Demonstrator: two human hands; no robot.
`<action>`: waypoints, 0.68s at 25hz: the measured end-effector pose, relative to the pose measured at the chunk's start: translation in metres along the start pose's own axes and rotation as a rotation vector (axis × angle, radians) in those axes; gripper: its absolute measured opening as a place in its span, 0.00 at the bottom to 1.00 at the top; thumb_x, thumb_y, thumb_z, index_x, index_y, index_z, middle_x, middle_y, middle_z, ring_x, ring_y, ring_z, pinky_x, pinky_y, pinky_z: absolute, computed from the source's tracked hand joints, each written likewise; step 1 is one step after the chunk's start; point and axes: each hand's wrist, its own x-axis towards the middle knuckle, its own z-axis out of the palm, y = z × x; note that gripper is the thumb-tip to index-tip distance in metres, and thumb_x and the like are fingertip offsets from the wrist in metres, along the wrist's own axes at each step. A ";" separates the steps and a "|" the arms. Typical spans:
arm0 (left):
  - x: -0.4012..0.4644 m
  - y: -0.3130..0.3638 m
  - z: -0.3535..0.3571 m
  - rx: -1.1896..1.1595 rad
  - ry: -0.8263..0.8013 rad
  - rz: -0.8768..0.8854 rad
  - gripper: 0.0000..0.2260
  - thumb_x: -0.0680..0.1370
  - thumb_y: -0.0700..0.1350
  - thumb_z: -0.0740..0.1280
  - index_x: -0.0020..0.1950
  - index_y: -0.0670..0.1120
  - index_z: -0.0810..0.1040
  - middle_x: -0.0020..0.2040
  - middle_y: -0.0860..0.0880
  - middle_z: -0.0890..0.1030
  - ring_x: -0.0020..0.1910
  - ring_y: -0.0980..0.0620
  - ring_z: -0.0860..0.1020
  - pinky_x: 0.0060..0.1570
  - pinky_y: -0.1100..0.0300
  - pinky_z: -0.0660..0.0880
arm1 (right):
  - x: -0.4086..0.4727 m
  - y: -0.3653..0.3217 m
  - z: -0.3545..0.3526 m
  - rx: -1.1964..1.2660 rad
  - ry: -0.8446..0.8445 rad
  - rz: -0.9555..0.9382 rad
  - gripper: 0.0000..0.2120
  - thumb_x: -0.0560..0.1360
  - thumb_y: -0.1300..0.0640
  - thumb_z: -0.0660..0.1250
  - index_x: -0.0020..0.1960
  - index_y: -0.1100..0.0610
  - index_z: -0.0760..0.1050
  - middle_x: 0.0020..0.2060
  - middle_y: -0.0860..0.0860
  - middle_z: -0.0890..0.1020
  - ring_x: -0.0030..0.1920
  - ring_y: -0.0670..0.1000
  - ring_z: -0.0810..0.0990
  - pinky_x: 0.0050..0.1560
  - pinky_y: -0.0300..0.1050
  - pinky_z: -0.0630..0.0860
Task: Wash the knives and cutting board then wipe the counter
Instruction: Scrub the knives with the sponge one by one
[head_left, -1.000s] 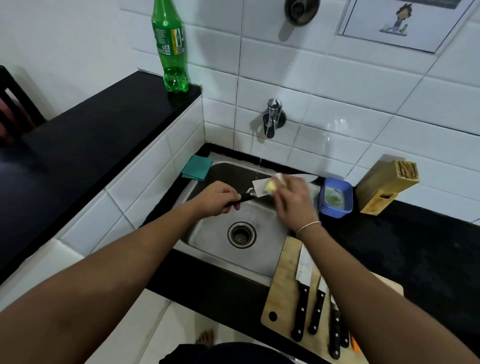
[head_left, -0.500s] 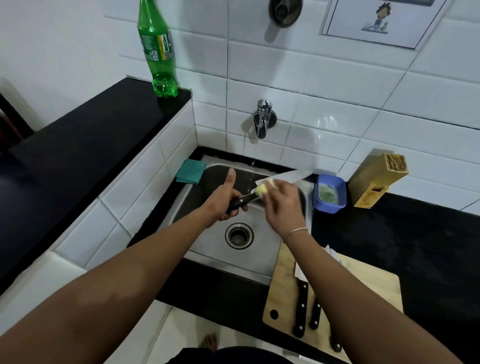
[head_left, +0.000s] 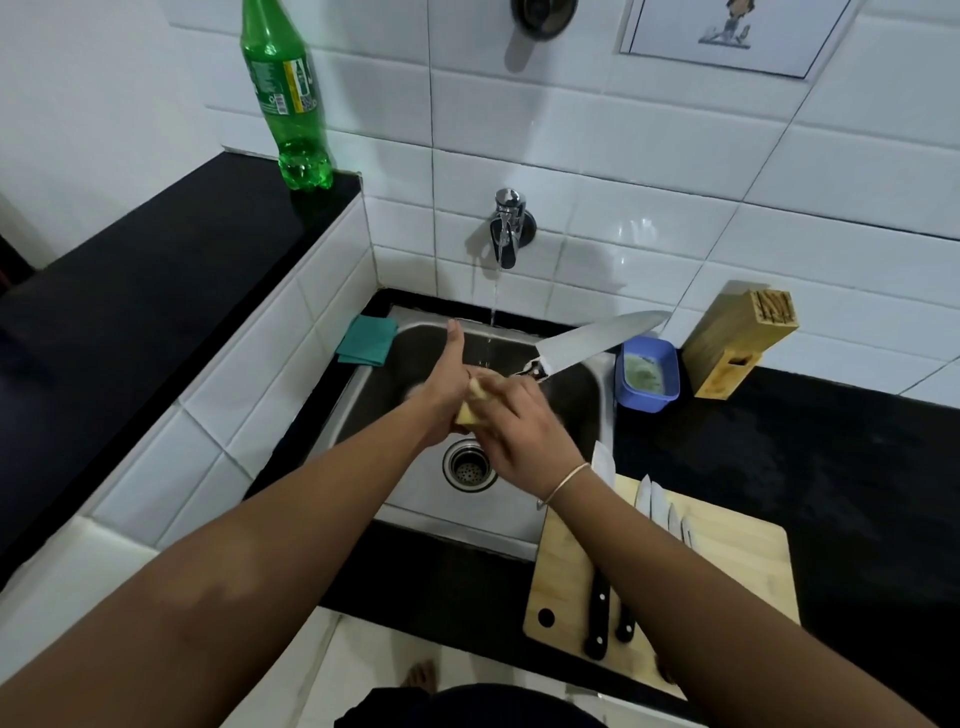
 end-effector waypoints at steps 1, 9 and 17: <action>0.000 -0.001 -0.002 0.043 -0.008 0.024 0.47 0.75 0.76 0.41 0.50 0.37 0.82 0.36 0.41 0.80 0.30 0.47 0.77 0.31 0.59 0.73 | -0.003 0.008 -0.005 -0.012 -0.012 -0.023 0.15 0.76 0.59 0.67 0.60 0.64 0.76 0.59 0.60 0.75 0.57 0.58 0.73 0.62 0.49 0.71; 0.002 -0.003 -0.002 0.270 0.100 0.242 0.38 0.80 0.70 0.48 0.44 0.38 0.81 0.29 0.49 0.74 0.21 0.57 0.63 0.21 0.64 0.57 | 0.013 0.026 -0.015 -0.070 0.071 0.280 0.12 0.77 0.56 0.66 0.58 0.61 0.77 0.57 0.59 0.77 0.57 0.56 0.71 0.61 0.46 0.67; -0.007 -0.007 -0.019 0.449 0.046 0.308 0.23 0.78 0.63 0.65 0.38 0.45 0.82 0.26 0.52 0.69 0.22 0.56 0.62 0.20 0.64 0.59 | 0.023 0.055 -0.033 -0.169 0.101 0.603 0.11 0.77 0.58 0.64 0.56 0.62 0.77 0.55 0.61 0.77 0.55 0.61 0.72 0.57 0.52 0.69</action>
